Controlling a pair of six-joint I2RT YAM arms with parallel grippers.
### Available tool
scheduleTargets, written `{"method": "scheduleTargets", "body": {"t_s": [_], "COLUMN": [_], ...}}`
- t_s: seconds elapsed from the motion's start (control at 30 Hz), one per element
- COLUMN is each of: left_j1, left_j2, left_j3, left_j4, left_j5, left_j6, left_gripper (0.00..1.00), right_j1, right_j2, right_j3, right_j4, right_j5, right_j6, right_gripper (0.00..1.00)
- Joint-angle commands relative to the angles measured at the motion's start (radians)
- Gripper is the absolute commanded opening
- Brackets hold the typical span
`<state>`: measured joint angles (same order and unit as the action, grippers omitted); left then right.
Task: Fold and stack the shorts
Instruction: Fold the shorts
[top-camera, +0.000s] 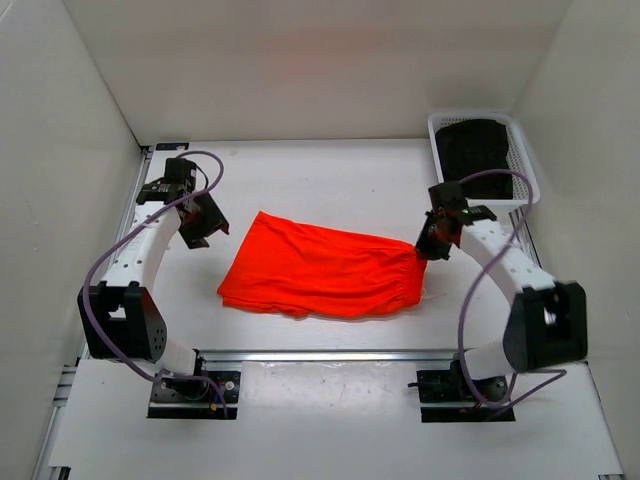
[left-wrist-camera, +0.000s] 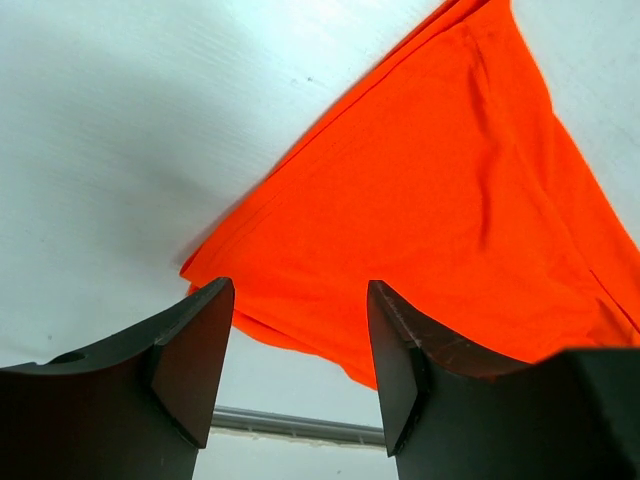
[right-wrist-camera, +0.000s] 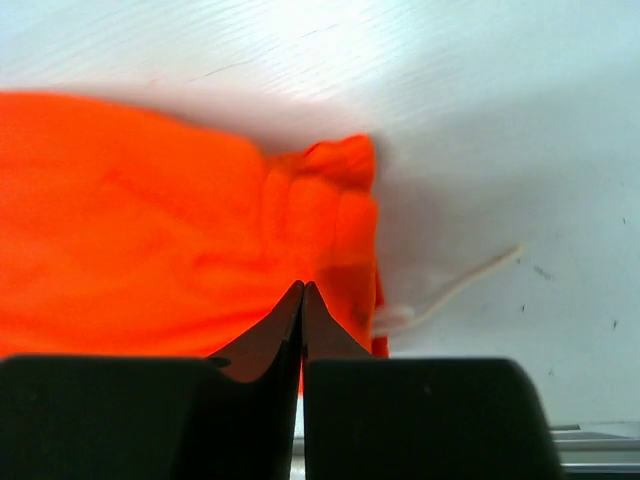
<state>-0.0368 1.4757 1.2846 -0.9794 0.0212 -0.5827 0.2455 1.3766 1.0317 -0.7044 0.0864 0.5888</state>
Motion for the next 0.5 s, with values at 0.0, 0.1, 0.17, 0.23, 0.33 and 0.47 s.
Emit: {"method": "scheduleTargets", "body": {"t_s": [0.0,0.1,0.17,0.23,0.33,0.47], "left_j1": [-0.014,-0.023,-0.023,-0.023,-0.032,-0.032], "left_j2": [-0.012,-0.003,0.008,0.008,0.017,0.017], "left_j3": [0.021,0.021,0.012,-0.001,-0.010,-0.019], "left_j4": [-0.024,-0.024,-0.024,-0.024,-0.024,-0.024], "left_j5": [-0.014,-0.014,-0.014,-0.023,-0.023,-0.010], "left_j6": [0.015,0.026,0.055,0.064,0.073,0.083], "left_gripper": [0.67,0.66,0.66,0.66,0.66,0.66], "right_j1": [0.005,0.005,0.014,0.023,0.034,0.034], "right_j2": [0.146,0.281,0.349,0.363,0.354,0.215], "right_j3": [0.047,0.077,0.087,0.096,0.096,0.129], "right_j4": [0.104,0.174,0.174,0.174,0.163,0.091], "right_j5": [0.056,0.065,0.078,0.091,0.101,0.101], "right_j6": [-0.024,-0.011,-0.001,-0.001,-0.001,-0.001], "right_gripper": [0.00,0.00,0.00,0.00,0.00,0.18]}}
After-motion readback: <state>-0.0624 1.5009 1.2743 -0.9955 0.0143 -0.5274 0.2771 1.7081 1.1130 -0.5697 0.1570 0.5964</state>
